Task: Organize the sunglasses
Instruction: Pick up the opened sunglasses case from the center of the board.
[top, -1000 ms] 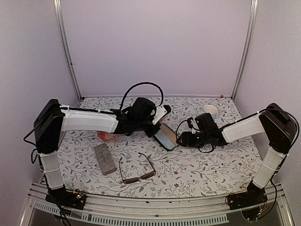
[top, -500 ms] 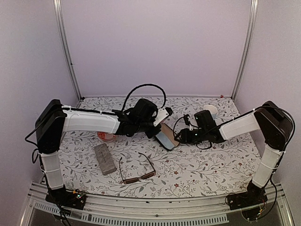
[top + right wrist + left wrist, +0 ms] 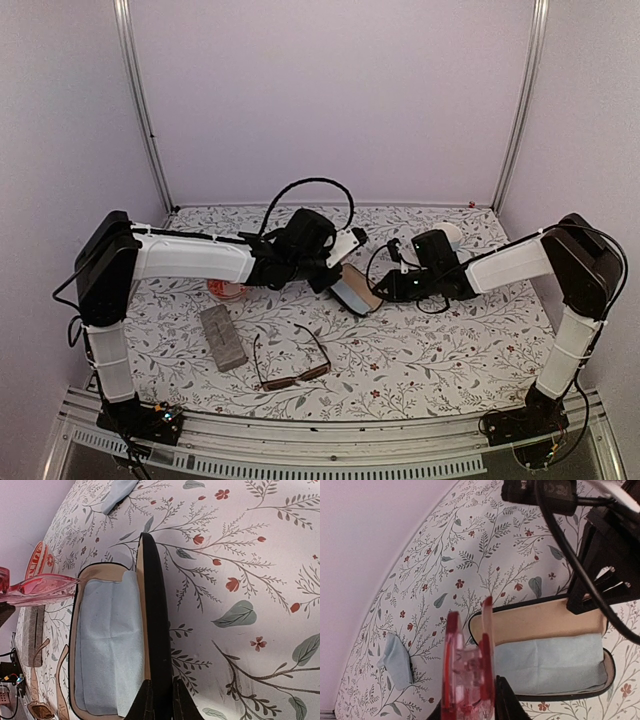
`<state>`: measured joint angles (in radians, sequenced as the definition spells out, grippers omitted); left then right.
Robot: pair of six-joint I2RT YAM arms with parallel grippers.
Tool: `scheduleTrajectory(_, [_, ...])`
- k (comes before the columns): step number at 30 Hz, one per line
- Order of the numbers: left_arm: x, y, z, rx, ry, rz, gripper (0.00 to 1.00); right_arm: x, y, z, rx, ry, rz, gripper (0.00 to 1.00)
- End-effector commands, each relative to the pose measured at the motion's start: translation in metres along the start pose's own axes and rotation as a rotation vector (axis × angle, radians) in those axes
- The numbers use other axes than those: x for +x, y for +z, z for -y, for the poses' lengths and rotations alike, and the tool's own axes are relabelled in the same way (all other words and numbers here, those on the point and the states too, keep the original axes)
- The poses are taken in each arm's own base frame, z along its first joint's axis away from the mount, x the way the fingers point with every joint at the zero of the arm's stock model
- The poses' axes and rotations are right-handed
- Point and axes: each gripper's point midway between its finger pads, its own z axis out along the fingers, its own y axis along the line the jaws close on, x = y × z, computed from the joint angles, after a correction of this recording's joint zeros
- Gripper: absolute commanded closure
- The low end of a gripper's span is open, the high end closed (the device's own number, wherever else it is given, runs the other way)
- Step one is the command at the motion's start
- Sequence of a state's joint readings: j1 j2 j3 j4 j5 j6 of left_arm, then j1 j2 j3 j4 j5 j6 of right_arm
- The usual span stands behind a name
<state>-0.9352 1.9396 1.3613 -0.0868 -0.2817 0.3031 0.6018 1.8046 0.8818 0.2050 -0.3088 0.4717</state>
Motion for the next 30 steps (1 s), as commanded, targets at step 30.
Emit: scheduleTrajectory(30, [-0.014,-0.024,-0.007,-0.028,0.028,0.057,0.8,-0.002,-0.077,-0.01,0.389,-0.551,0.141,0.93])
